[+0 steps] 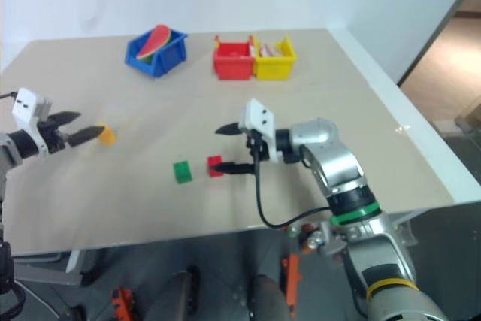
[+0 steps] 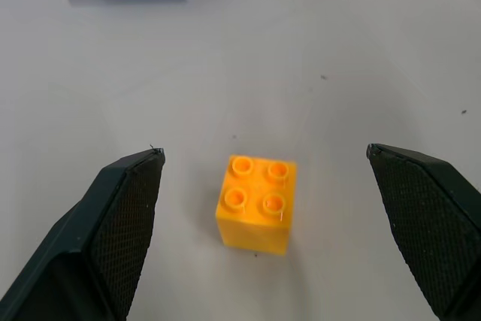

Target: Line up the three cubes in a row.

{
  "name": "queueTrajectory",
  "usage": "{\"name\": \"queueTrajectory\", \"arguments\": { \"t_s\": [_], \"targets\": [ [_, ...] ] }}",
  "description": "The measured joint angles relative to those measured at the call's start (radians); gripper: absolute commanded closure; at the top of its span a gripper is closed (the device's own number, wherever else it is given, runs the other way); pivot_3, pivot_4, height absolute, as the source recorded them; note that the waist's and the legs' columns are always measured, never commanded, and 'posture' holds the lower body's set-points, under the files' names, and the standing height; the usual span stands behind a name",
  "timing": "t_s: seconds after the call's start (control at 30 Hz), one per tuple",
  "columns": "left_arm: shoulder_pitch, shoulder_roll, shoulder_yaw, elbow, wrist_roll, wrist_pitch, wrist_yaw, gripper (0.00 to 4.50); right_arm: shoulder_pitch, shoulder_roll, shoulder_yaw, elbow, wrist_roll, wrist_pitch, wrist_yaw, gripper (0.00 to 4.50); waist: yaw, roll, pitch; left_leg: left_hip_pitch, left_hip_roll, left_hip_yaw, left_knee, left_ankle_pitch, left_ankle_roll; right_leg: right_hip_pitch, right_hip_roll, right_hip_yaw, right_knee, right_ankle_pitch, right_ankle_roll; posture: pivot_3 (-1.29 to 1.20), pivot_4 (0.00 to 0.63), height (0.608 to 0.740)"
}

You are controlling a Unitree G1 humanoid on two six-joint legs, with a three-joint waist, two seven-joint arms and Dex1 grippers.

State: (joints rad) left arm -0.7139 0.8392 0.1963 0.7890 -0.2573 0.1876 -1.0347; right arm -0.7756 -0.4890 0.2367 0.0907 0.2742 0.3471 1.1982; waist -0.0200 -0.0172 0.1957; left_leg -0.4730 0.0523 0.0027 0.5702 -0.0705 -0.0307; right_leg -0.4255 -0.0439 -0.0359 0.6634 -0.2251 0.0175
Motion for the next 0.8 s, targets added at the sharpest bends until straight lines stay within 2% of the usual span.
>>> {"name": "queueTrajectory", "arguments": {
  "t_s": [0.23,0.6,0.63,0.8],
  "targets": [
    [-0.067,-0.009,-0.035,0.14,0.057,-0.069,-0.004,0.03,0.013,-0.024,0.0,-0.028,-0.003,0.014,-0.002,0.0,0.0,0.0,0.0,0.0,0.0,0.0,0.0,0.0,0.0,0.0,0.0,0.0,0.0,0.0,0.0,0.0,0.15,0.74],
    [-0.118,-0.052,-0.071,0.257,0.122,-0.151,0.01,0.03,0.013,-0.034,0.0,-0.038,-0.003,0.025,-0.004,0.0,0.0,0.0,0.0,0.0,0.0,0.0,0.0,0.0,0.0,0.0,0.0,0.0,0.0,0.0,0.0,0.0,0.15,0.74],
    [-0.122,-0.058,-0.073,0.268,0.126,-0.153,0.011,0.55,0.013,-0.034,0.0,-0.038,-0.003,0.025,-0.004,0.0,0.0,0.0,0.0,0.0,0.0,0.0,0.0,0.0,0.0,0.0,0.0,0.0,0.0,0.0,0.0,0.0,0.15,0.74],
    [-0.127,-0.072,-0.079,0.303,0.144,-0.173,0.029,2.17,0.013,-0.034,0.0,-0.039,-0.003,0.026,-0.004,0.0,0.0,0.0,0.0,0.0,0.0,0.0,0.001,0.0,0.0,0.0,0.0,0.0,0.0,0.001,0.001,0.0,0.15,0.74]
  ]
}}
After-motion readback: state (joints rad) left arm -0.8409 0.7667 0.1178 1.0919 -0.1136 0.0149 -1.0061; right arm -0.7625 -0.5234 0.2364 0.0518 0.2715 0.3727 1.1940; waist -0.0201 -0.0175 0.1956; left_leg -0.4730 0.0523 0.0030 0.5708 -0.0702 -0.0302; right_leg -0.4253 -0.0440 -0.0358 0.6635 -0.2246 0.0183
